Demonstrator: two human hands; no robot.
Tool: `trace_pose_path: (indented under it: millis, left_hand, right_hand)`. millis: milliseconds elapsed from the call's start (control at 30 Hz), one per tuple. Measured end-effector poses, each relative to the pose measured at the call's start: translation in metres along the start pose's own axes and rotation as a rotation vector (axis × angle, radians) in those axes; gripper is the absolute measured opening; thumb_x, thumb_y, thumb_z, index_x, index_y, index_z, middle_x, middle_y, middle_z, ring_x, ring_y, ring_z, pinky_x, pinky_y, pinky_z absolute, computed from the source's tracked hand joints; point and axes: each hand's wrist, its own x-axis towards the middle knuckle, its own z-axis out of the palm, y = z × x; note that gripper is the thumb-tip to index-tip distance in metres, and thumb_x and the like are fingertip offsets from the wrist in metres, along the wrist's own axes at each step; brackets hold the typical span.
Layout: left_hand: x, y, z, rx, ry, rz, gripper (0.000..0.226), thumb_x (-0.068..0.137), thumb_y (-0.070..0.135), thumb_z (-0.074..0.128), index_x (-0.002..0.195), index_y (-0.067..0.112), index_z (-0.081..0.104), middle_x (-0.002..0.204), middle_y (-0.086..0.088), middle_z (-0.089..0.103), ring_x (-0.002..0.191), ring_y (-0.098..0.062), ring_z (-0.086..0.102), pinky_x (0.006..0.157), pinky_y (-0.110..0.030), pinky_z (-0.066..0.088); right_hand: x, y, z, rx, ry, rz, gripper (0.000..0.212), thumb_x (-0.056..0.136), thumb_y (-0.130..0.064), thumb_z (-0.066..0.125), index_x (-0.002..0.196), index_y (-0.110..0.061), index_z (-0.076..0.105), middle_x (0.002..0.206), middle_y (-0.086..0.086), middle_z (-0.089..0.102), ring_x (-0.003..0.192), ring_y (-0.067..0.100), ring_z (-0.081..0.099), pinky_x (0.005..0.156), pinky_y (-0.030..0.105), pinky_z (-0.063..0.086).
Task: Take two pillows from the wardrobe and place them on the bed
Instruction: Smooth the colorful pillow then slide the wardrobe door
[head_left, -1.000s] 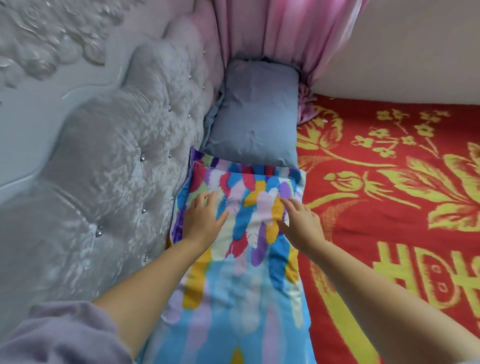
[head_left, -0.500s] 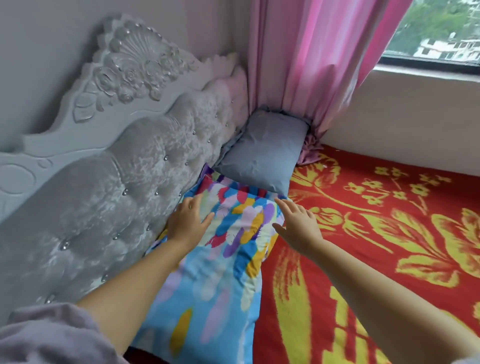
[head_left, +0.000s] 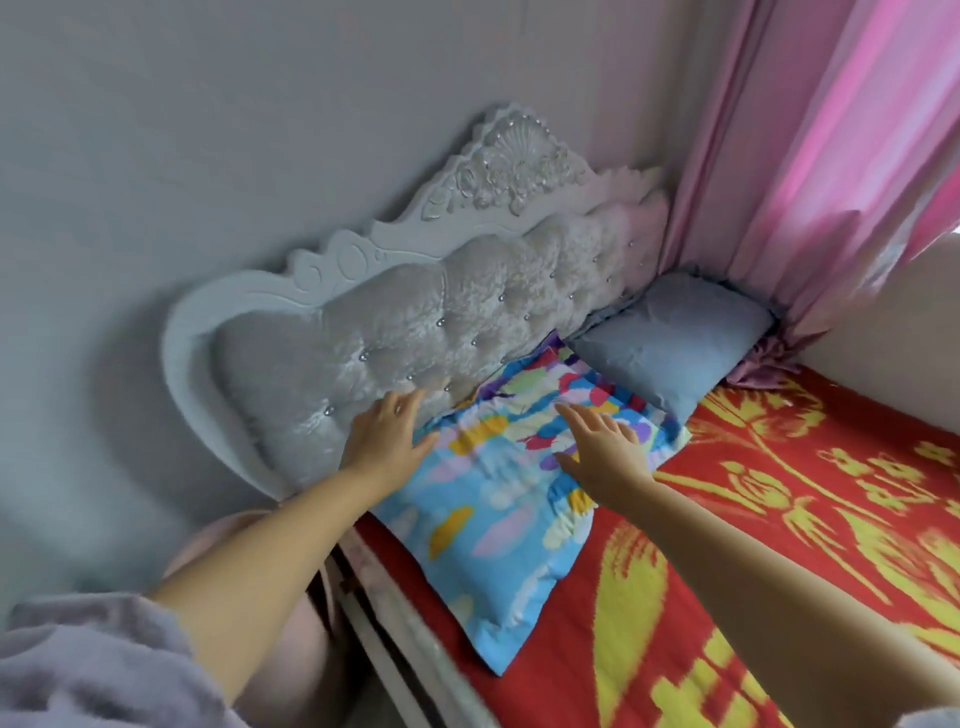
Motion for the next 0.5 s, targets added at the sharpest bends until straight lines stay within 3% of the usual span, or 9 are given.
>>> trace_pose_path:
  millis: [233,500]
  left_hand:
    - [-0.209,-0.025,-0.049,-0.069,-0.023,-0.183,0.06,0.088,0.04,0.056,0.139,0.015,0.037,0.134,-0.011,0.046,0.118,-0.03,0.05,0.098,-0.043,0.042]
    - [-0.388,-0.038,-0.102,0.119,0.024,-0.323,0.058,0.086,0.042,0.055,0.137,0.018,0.039,0.133,-0.007,0.05,0.117,-0.029,0.051,0.092,-0.04,0.045]
  right_hand:
    - [-0.109,-0.106,0.014,0.036,-0.068,-0.185,0.066,0.094,-0.041,0.049,0.15,-0.026,0.017,0.156,-0.001,0.024,0.141,0.025,0.027,0.114,0.047,0.024]
    - [-0.215,-0.217,0.026,0.014,-0.107,-0.516,0.061,0.093,-0.04,0.048,0.147,-0.027,0.024,0.151,-0.003,0.034,0.138,0.022,0.032,0.112,0.043,0.026]
